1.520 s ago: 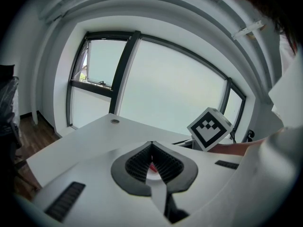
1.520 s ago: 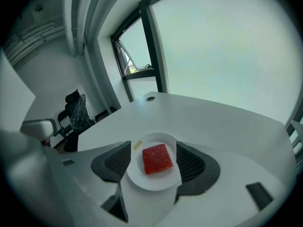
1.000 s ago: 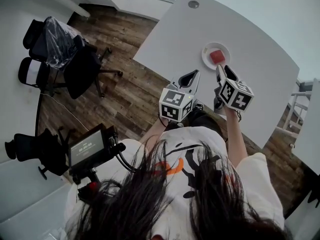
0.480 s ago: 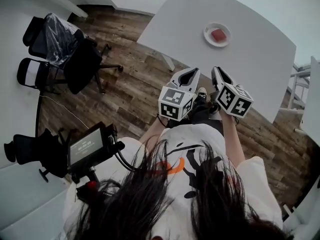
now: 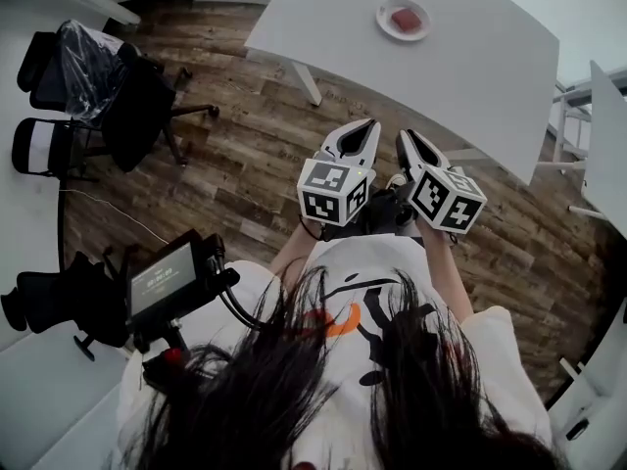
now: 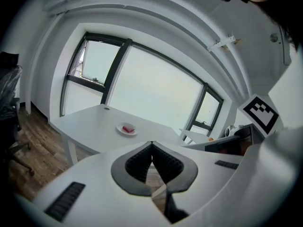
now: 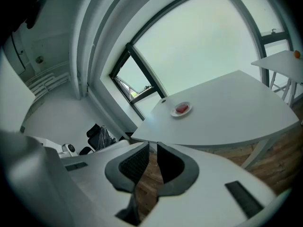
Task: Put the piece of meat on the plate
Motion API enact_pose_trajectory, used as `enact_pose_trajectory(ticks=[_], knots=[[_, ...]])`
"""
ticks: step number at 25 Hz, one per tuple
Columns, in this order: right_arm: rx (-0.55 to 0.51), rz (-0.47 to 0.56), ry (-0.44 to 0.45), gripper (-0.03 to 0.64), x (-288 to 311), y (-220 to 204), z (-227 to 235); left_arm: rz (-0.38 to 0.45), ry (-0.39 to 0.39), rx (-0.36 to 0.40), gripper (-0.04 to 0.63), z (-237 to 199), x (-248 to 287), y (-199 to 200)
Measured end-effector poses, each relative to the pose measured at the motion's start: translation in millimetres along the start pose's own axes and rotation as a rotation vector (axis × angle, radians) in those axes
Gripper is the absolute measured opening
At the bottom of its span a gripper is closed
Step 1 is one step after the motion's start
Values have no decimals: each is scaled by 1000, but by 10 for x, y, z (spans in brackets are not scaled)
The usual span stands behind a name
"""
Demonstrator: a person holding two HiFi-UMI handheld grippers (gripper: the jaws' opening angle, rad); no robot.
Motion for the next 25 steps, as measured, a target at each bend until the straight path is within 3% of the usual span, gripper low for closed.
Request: enact_pose_trajectory(ticks=[7, 13, 19, 25], knots=[[10, 7, -12, 58, -161, -26, 86, -4, -14, -9, 5, 144, 15, -51], [13, 5, 7, 58, -245, -34, 111, 16, 17, -18, 6, 191, -38, 23], [-5, 30, 31, 58, -1206, -165, 635, 52, 54, -22, 6, 1211, -205, -301], [7, 15, 67, 58, -1823, -456, 1016, 48, 81, 6, 6, 1931, -388, -719]])
Point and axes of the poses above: the fingertips, and each gripper's own axes: x forward along the fingers, z to its right, y out of its top, the point moved 8 cm from there along -x, backward along the fingers, and after that the axes turned 1 degree about z, right-handed, at the moved point
